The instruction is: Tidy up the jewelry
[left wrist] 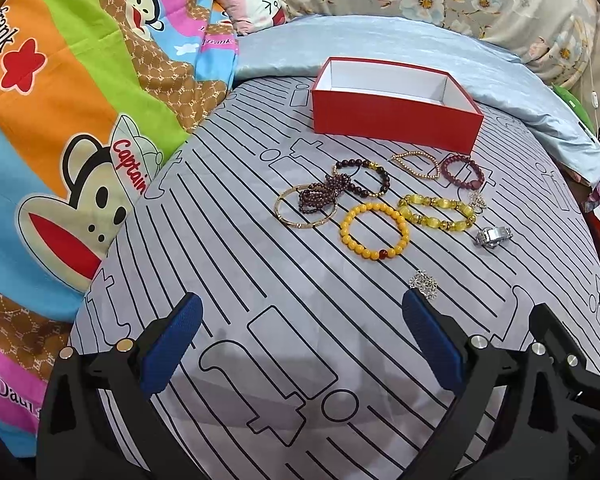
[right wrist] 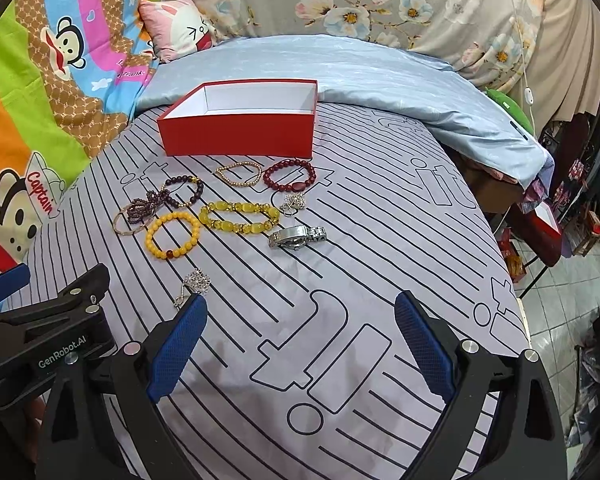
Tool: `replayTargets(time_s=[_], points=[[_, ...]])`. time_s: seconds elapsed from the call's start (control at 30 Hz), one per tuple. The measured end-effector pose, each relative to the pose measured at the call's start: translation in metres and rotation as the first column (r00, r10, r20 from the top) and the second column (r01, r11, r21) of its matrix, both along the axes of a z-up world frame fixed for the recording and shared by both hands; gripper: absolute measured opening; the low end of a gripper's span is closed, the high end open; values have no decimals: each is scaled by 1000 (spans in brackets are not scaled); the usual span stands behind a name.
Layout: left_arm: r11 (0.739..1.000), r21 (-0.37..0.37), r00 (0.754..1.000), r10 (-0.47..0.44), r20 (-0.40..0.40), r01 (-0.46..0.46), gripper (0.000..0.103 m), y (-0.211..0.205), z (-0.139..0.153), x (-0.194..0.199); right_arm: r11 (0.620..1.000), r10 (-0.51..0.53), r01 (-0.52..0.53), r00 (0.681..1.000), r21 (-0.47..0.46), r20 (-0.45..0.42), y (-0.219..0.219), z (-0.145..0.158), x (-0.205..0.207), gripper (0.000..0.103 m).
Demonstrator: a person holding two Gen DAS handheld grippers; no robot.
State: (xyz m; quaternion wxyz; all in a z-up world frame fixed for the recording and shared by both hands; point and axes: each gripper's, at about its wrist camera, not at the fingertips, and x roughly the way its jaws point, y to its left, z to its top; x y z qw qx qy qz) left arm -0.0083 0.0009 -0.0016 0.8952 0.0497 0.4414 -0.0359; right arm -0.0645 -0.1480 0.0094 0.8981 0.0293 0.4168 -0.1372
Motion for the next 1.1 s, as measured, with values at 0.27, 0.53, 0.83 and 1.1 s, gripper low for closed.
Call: replayTargets(time_s=[0.27, 0.53, 0.83, 1.1], points=[[1000, -2, 1000, 2, -6, -2, 95, 1, -1, 0, 1000, 0, 0, 1000, 0, -2, 1, -1, 0, 91], [1000, -9, 1000, 6, -11, -6, 95, 2, -4, 0, 1000, -2, 2, 1000, 1, -5, 2, -3, 0, 91], [1000, -9, 1000, 7, -14, -7, 95, 3, -5, 0, 1000, -2, 2, 1000, 1, -9, 2, -3, 1, 91], [1000, -9, 1000, 7, -15, -7, 95, 3, -5, 0, 1000, -3, 3, 1000, 1, -11, 1, -4, 1, 91]])
